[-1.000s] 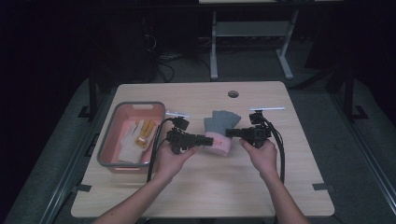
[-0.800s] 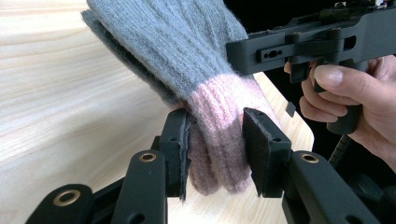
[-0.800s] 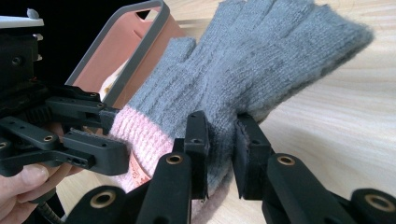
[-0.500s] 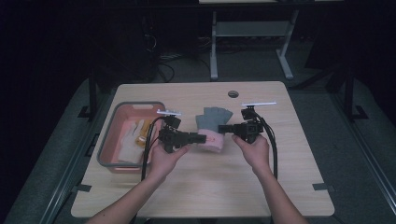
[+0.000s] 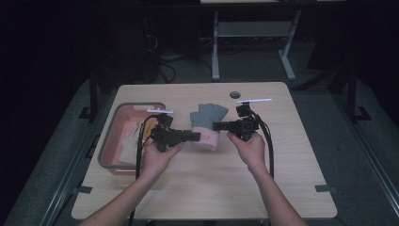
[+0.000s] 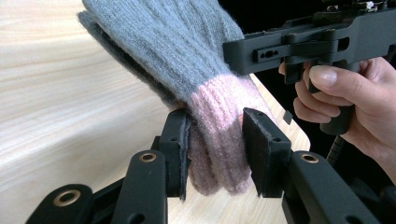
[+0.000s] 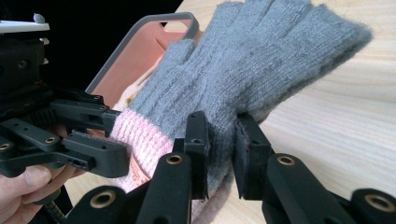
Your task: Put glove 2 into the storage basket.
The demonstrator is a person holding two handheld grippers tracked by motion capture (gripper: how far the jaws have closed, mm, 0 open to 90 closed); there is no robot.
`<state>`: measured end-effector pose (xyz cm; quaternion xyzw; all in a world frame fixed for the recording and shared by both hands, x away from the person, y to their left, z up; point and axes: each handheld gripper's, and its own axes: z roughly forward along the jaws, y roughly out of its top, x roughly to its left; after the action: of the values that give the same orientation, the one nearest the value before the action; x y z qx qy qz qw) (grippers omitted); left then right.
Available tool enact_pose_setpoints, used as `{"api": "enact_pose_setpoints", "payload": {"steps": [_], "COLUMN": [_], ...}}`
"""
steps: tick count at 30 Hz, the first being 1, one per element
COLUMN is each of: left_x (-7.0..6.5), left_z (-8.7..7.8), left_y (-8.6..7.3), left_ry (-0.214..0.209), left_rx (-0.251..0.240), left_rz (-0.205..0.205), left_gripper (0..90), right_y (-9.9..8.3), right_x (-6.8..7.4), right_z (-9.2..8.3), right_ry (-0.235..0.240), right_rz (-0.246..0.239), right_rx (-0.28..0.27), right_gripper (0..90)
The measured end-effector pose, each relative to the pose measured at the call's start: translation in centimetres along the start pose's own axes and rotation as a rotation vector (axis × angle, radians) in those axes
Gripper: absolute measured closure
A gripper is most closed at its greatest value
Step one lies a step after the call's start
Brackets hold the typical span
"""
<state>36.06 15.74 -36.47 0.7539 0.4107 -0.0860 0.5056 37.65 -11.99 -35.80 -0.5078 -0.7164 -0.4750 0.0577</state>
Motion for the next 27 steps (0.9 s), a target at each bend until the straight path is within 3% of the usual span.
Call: {"api": "enact_pose_setpoints", "payload": {"steps": [27], "left_x": [2.1], "left_z": [-5.7], "left_y": [-0.3], "left_ry": [0.038], "left_rx": [-0.073], "left_rz": [-0.005], "left_gripper": [62.4], "right_y": [2.6], "right_x": [4.0], "right_z": [3.8], "right_ry": [0.074], "right_rz": [-0.048], "right_rx": [0.018], "right_gripper": [77.0]}}
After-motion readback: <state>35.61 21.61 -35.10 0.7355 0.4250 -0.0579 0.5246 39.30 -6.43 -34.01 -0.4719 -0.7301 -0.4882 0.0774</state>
